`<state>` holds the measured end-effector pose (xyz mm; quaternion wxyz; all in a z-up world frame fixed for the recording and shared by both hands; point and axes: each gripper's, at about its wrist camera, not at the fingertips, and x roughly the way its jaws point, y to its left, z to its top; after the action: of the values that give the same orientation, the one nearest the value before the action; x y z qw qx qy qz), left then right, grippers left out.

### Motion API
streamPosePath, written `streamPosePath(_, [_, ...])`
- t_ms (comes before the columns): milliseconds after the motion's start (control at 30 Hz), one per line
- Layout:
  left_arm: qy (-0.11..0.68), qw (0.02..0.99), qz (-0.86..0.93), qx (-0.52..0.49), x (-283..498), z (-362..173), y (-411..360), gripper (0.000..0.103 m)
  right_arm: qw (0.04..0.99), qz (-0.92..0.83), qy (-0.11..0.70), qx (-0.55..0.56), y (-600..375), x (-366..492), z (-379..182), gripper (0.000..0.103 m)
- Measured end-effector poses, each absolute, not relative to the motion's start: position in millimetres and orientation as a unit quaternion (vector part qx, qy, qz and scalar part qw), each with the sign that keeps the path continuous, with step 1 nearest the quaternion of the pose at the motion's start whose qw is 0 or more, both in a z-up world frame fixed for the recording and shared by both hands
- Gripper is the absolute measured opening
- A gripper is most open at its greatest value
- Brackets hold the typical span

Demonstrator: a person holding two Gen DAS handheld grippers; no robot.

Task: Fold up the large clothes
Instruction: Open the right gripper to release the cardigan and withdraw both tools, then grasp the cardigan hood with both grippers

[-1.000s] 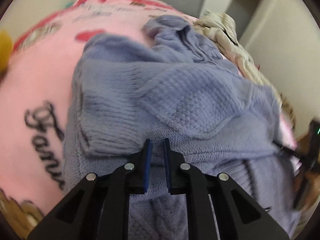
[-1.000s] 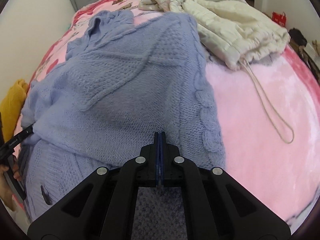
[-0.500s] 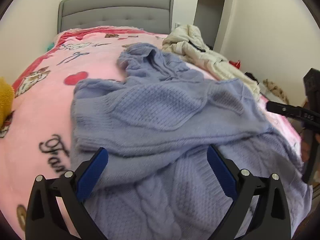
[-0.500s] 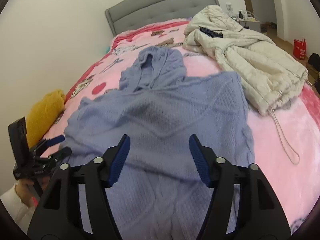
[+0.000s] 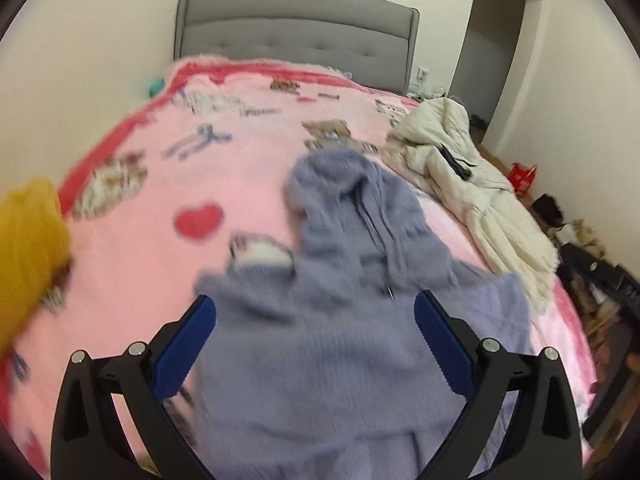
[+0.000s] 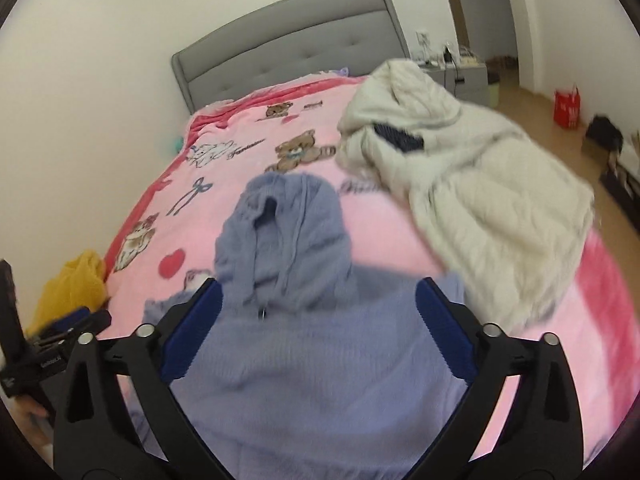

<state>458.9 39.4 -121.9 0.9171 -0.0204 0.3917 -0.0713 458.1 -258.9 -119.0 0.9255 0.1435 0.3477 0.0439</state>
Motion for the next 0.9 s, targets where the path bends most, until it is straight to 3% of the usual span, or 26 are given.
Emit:
streamPosePath(133, [0.410,0.908,-0.084,-0.021,514.4,-112.0,39.8,0.098,0.918,0.056,0.371,0.129,-252.9,518.6,-107.3,0.093])
streamPosePath(333, [0.493,0.859,-0.121,-0.074,619.6,-141.0,60.5,0.098,0.892,0.090,0.427,0.115,-233.0,635.8,-114.1,0.073])
streamPosePath(500, [0.553,0.807,-0.136,-0.153,701.7,-190.7,77.6,0.097,0.866,0.128,0.475,0.091,-215.4,741.4,-153.9,0.073])
streamPosePath(633, [0.574,0.781,-0.127,-0.210,746.5,-229.5,79.3,0.096,0.839,0.120,0.528,0.055,-205.3,802.2,-194.9,0.057])
streamPosePath(800, [0.605,0.751,-0.114,-0.239,775.9,-261.1,67.1,0.097,0.814,0.116,0.567,0.045,-201.4,846.9,-230.2,0.057])
streamPosePath(900, [0.617,0.740,-0.115,-0.241,786.4,-275.2,60.1,0.097,0.794,0.120,0.594,0.037,-198.2,857.3,-249.8,0.076])
